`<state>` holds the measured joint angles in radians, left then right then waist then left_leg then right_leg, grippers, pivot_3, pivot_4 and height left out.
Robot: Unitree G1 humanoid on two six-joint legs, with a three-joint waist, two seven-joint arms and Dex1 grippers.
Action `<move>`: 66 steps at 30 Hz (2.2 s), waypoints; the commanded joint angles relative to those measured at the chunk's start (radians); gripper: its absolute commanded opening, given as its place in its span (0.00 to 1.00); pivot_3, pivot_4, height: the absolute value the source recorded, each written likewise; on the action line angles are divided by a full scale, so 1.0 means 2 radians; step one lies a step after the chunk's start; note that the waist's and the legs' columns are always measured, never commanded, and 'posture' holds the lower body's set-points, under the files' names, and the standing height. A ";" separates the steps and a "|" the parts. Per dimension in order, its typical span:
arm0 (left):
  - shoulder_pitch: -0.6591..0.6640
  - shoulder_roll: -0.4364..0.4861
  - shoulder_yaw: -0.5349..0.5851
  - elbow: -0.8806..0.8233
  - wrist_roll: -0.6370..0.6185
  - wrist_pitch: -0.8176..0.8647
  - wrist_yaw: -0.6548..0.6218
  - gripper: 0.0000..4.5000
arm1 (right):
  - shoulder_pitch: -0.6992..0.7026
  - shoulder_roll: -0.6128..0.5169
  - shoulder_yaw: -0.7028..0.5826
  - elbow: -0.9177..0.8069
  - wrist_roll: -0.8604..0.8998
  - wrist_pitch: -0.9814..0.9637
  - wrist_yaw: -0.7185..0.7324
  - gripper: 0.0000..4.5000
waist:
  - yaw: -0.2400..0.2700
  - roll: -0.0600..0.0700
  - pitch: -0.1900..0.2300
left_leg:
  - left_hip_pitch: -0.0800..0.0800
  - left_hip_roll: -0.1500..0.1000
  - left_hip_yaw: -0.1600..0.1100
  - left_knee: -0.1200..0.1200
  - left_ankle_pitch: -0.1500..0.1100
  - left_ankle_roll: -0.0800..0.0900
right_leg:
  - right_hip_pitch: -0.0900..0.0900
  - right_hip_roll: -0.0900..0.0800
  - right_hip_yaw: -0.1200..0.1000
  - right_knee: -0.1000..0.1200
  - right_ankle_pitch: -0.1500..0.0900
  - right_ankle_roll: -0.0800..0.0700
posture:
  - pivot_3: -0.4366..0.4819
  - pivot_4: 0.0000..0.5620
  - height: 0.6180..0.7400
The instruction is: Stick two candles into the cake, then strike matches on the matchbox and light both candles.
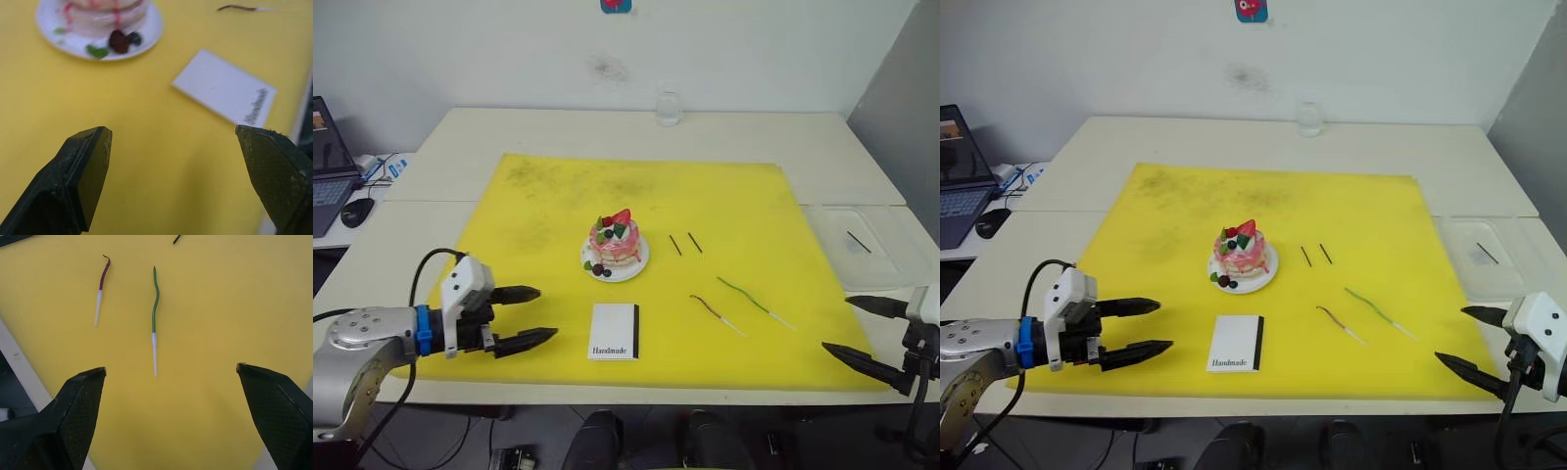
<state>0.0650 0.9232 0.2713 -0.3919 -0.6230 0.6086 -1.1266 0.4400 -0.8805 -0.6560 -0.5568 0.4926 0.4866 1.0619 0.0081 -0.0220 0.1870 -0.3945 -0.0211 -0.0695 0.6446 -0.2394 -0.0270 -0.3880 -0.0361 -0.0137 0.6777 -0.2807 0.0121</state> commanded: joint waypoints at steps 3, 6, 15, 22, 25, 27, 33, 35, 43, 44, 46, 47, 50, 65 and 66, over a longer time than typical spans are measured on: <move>-0.074 -0.042 -0.066 -0.076 -0.048 0.038 0.040 1.00 | -0.008 0.013 0.035 -0.036 -0.025 0.003 -0.053 1.00 | 0.002 0.000 0.000 | 0.000 0.000 0.000 0.000 0.000 0.000 | 0.000 0.000 0.000 0.000 0.000 0.000 | 0.48 0.27 1.00; -0.113 -0.069 -0.099 -0.081 -0.052 0.050 0.061 1.00 | -0.010 0.008 0.073 -0.037 -0.058 0.004 -0.076 1.00 | 0.003 0.000 0.000 | 0.000 0.000 0.000 0.001 0.000 0.000 | 0.000 0.000 0.000 0.000 0.000 0.001 | 0.48 0.27 1.00; -0.143 -0.104 -0.157 -0.081 -0.039 0.044 0.073 1.00 | -0.068 0.009 0.151 -0.006 -0.097 0.024 -0.123 1.00 | -0.002 0.000 0.000 | 0.000 0.000 0.001 0.000 0.000 0.000 | 0.000 0.001 0.000 0.000 0.000 0.001 | 0.48 0.27 1.00; -0.145 -0.107 -0.170 -0.078 -0.040 0.027 0.056 1.00 | -0.080 0.013 0.178 0.028 -0.115 0.013 -0.132 1.00 | -0.002 0.000 0.000 | 0.000 0.000 0.001 0.000 0.000 0.000 | 0.000 0.001 0.001 0.000 0.000 0.001 | 0.48 0.27 1.00; -0.149 -0.112 -0.176 -0.078 -0.041 0.028 0.058 1.00 | -0.081 0.017 0.187 0.031 -0.117 0.013 -0.133 1.00 | -0.002 0.000 0.000 | 0.000 0.000 0.001 0.000 0.000 0.000 | 0.000 0.001 0.000 0.000 0.000 0.001 | 0.48 0.27 1.00; -0.151 -0.113 -0.177 -0.078 -0.041 0.028 0.059 1.00 | -0.082 0.021 0.188 0.030 -0.116 0.015 -0.135 1.00 | -0.002 0.000 0.000 | 0.000 0.000 0.000 0.000 0.000 0.000 | 0.000 0.001 0.000 0.000 0.000 0.001 | 0.48 0.27 1.00; -0.157 -0.114 -0.181 -0.077 -0.044 0.031 0.058 1.00 | -0.082 0.029 0.195 0.029 -0.117 0.021 -0.142 0.64 | -0.003 0.000 0.000 | 0.000 0.000 0.001 0.000 0.000 0.000 | 0.000 0.001 0.001 0.000 0.000 0.001 | 0.48 0.27 1.00; -0.160 -0.115 -0.182 -0.075 -0.044 0.032 0.058 1.00 | -0.083 0.029 0.199 0.031 -0.121 0.020 -0.144 0.48 | -0.003 0.000 0.000 | 0.000 0.000 0.001 0.001 0.000 0.000 | 0.000 0.001 0.001 0.000 0.000 0.001 | 0.48 0.27 1.00; -0.164 -0.114 -0.181 -0.076 -0.048 0.042 0.063 1.00 | -0.084 0.031 0.212 0.020 -0.120 0.027 -0.150 0.00 | -0.004 0.000 0.000 | 0.001 0.000 0.001 0.001 0.000 0.000 | 0.001 0.001 0.001 0.000 0.001 0.001 | 0.48 0.27 1.00; -0.163 -0.113 -0.181 -0.077 -0.048 0.043 0.063 1.00 | -0.084 0.031 0.210 0.017 -0.118 0.029 -0.149 0.00 | -0.004 0.000 0.000 | 0.001 0.000 0.001 0.001 0.000 0.000 | 0.001 0.001 0.001 0.000 0.001 0.001 | 0.48 0.27 1.00; -0.163 -0.112 -0.181 -0.077 -0.048 0.044 0.064 1.00 | -0.083 0.030 0.203 0.012 -0.109 0.038 -0.146 0.00 | -0.004 0.000 0.000 | 0.001 0.000 0.001 0.001 0.000 0.000 | 0.001 0.001 0.001 0.000 0.001 0.001 | 0.48 0.27 1.00; -0.162 -0.110 -0.181 -0.077 -0.048 0.046 0.065 1.00 | -0.081 0.030 0.197 0.008 -0.102 0.044 -0.143 0.00 | -0.004 0.000 0.000 | 0.001 0.000 0.001 0.001 0.000 0.000 | 0.001 0.001 0.001 0.000 0.001 0.001 | 0.48 0.27 1.00; -0.159 -0.106 -0.176 -0.074 -0.048 0.047 0.065 1.00 | -0.076 0.031 0.173 -0.006 -0.072 0.066 -0.134 0.00 | -0.004 0.000 0.000 | 0.001 0.000 0.001 0.001 0.000 0.000 | 0.001 0.001 0.001 0.000 0.001 0.001 | 0.48 0.27 1.00; -0.189 -0.136 -0.093 -0.021 -0.171 0.163 0.144 1.00 | -0.170 0.065 0.051 -0.067 0.179 0.210 -0.190 0.00 | -0.004 0.000 0.000 | 0.000 0.000 0.000 0.001 0.000 0.000 | 0.000 0.001 0.000 0.000 0.001 0.001 | 0.48 0.27 1.00; -0.204 -0.149 -0.086 -0.015 -0.200 0.182 0.164 1.00 | -0.193 0.069 0.051 -0.069 0.210 0.222 -0.210 0.00 | -0.004 0.000 0.000 | 0.000 0.000 0.000 0.001 0.000 0.000 | 0.000 0.001 0.000 0.000 0.001 0.001 | 0.48 0.27 1.00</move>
<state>-0.3139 0.6417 0.0665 -0.4130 -0.9474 0.9391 -0.8349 0.0800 -0.7482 -0.5281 -0.6601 0.8298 0.9090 0.6810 0.0006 -0.0224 0.1871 -0.3940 -0.0218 -0.0693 0.6459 -0.2385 -0.0261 -0.3872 -0.0347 -0.0133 0.6786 -0.2790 0.0151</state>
